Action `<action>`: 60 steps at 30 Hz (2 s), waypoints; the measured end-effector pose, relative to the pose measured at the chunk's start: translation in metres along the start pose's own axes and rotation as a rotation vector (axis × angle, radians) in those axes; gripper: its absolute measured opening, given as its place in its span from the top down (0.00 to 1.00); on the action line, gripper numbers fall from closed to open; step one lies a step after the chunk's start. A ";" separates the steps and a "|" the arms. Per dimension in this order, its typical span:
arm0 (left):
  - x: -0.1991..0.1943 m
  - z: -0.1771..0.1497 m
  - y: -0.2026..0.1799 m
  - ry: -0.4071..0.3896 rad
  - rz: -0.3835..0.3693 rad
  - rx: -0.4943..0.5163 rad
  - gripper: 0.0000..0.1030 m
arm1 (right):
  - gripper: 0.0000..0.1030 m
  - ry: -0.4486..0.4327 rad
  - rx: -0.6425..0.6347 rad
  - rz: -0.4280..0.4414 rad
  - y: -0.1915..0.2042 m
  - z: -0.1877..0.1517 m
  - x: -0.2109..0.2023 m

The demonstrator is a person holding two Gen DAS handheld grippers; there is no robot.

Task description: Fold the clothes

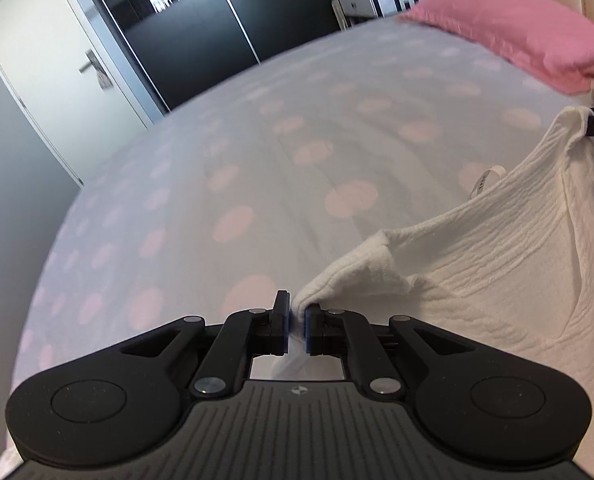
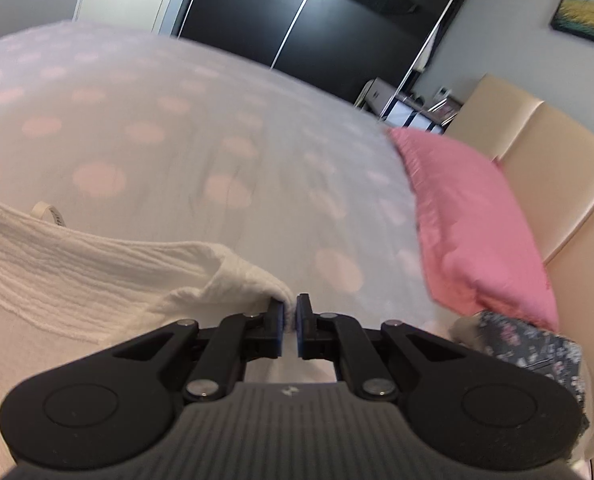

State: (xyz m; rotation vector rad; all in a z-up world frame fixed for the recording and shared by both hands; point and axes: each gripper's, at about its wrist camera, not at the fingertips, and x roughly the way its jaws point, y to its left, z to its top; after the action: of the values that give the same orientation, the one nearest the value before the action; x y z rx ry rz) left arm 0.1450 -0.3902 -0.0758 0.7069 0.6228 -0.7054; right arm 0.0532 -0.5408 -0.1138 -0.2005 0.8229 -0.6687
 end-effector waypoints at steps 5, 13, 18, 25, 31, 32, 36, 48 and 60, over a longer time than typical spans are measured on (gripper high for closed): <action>0.031 -0.010 -0.009 0.067 -0.026 -0.010 0.87 | 0.86 0.096 0.015 0.061 -0.003 -0.001 0.042; 0.001 -0.023 0.027 0.069 -0.076 -0.138 0.75 | 0.59 0.110 0.091 0.150 -0.043 -0.003 0.001; -0.053 -0.056 0.057 0.091 -0.063 -0.157 0.74 | 0.56 0.120 0.121 0.166 -0.079 -0.025 -0.053; -0.111 -0.123 0.066 0.214 -0.102 -0.177 0.63 | 0.55 0.149 0.156 0.137 -0.121 -0.088 -0.124; -0.139 -0.173 0.044 0.302 -0.172 -0.189 0.61 | 0.53 0.238 0.305 0.123 -0.156 -0.149 -0.150; -0.140 -0.180 0.039 0.321 -0.180 -0.186 0.61 | 0.53 0.254 0.332 0.119 -0.162 -0.158 -0.153; -0.145 -0.208 0.019 0.385 -0.187 -0.153 0.61 | 0.52 0.324 0.432 0.119 -0.181 -0.198 -0.162; -0.147 -0.262 0.015 0.487 -0.269 -0.199 0.54 | 0.47 0.524 0.633 0.247 -0.189 -0.261 -0.159; -0.152 -0.253 0.009 0.485 -0.248 -0.217 0.99 | 0.91 0.407 0.634 0.184 -0.196 -0.249 -0.181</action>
State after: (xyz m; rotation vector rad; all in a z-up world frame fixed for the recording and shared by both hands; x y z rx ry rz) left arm -0.0081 -0.1414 -0.1177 0.6052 1.2296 -0.6826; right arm -0.3112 -0.5598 -0.0900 0.5959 0.9593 -0.7752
